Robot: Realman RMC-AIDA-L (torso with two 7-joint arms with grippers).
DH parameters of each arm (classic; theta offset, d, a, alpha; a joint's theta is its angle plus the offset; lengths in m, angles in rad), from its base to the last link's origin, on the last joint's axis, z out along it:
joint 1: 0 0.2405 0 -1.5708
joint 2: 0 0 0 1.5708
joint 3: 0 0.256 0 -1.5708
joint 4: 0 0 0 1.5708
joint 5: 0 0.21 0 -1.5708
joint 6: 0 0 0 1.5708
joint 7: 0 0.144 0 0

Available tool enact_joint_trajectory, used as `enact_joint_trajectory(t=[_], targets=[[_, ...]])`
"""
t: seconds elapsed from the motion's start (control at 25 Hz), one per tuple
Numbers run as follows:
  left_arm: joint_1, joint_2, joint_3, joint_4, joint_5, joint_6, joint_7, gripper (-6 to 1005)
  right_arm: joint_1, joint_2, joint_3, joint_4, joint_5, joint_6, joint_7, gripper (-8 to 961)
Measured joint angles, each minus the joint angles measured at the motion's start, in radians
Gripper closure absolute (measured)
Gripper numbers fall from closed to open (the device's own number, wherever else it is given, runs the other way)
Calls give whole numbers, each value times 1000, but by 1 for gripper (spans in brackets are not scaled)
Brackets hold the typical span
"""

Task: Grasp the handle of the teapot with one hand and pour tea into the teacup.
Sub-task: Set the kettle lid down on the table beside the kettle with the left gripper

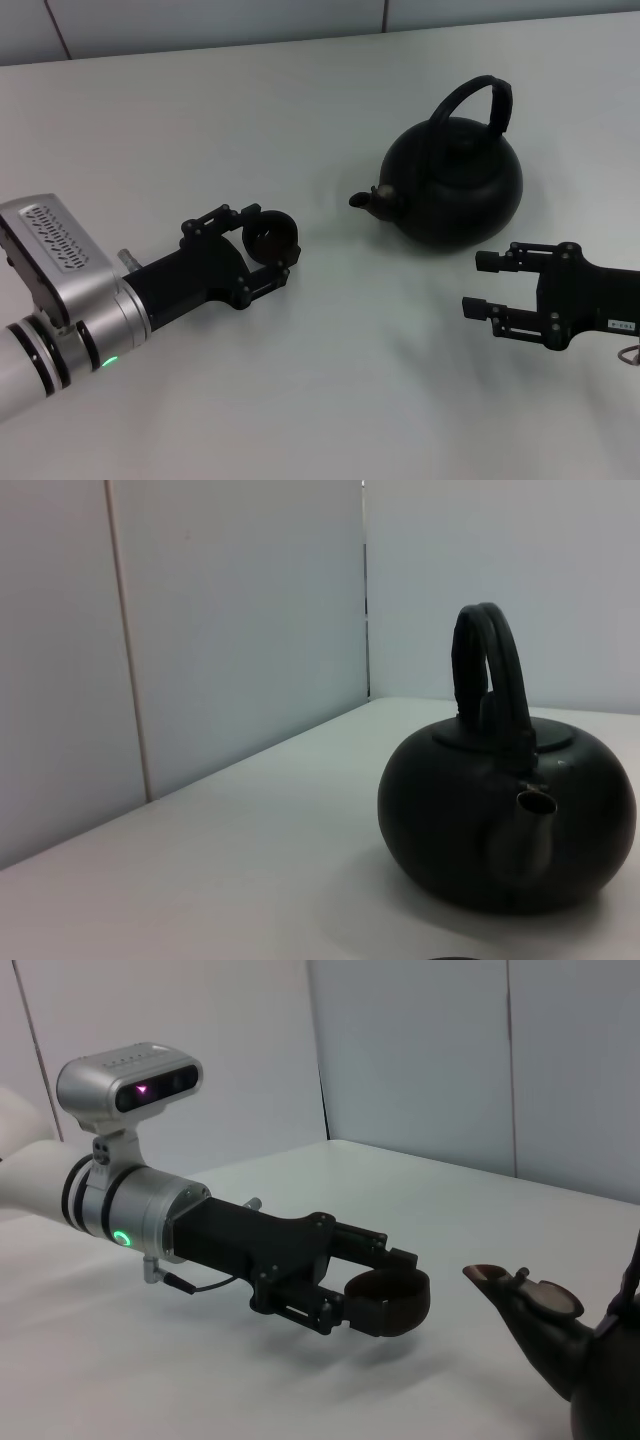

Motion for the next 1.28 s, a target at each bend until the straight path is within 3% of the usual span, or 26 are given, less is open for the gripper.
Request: enact_joint_trajectory(t=[0.36,1.28], targets=[[-25,0,-14,-52,-1,-102,61,250,-1,0,0,-2,0,-1,1,347],[-31,0,-42,-75,0,-121,83,210,0,0,-3,-3,-2,-1,14,347]])
